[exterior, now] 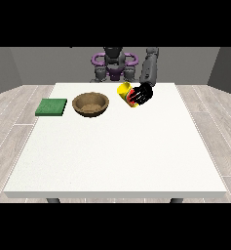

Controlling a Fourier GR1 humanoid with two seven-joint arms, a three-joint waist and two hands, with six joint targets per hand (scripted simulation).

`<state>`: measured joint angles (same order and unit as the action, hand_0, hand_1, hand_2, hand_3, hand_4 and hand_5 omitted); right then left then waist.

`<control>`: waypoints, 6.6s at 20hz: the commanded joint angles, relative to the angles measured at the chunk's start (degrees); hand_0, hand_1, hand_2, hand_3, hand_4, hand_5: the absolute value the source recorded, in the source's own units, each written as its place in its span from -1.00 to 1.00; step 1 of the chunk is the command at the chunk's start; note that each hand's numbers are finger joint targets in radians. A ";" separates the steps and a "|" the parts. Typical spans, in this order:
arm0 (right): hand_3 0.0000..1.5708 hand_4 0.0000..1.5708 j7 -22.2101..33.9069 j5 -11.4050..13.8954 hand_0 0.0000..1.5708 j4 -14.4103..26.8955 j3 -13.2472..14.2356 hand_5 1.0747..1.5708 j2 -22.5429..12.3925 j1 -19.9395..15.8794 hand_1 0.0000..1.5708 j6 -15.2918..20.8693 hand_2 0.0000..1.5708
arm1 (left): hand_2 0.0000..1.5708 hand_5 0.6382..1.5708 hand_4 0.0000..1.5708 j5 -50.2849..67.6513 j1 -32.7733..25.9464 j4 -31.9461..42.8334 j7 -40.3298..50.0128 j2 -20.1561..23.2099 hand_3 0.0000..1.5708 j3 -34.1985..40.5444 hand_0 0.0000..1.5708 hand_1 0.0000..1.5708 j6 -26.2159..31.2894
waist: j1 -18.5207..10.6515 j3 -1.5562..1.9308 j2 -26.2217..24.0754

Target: Pick the cup and pour the ball into the bowl, then pick the bowl and place it on the pad

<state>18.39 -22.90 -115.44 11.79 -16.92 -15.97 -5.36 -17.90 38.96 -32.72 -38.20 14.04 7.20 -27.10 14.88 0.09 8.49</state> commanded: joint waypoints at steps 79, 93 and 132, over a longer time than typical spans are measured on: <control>-1.00 -0.40 -9.50 11.82 -1.00 8.40 -3.57 1.00 9.02 1.10 -1.00 8.58 -1.00 | -1.00 0.92 -1.00 33.12 6.23 -12.80 8.28 11.69 -1.00 15.58 -1.00 -1.00 41.14 | -17.69 -0.10 11.23; -1.00 -0.58 -27.25 7.53 -1.00 41.81 2.84 1.00 8.69 -4.62 -1.00 0.29 -1.00 | -1.00 0.94 -1.00 33.26 16.71 -18.76 24.54 25.01 -1.00 15.07 -1.00 -1.00 41.32 | -17.31 -0.02 11.54; 0.10 0.11 -34.00 12.32 1.00 74.46 4.58 0.39 11.23 -17.21 1.00 12.27 1.00 | -1.00 0.93 -1.00 41.78 26.95 -24.60 38.12 32.64 -1.00 16.38 -1.00 -1.00 44.96 | -23.46 -0.10 14.36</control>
<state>-22.19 -11.22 -46.50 17.35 -7.26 -35.37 5.33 23.49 65.63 -57.63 -1.11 46.16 23.44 17.80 -8.00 -1.71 22.11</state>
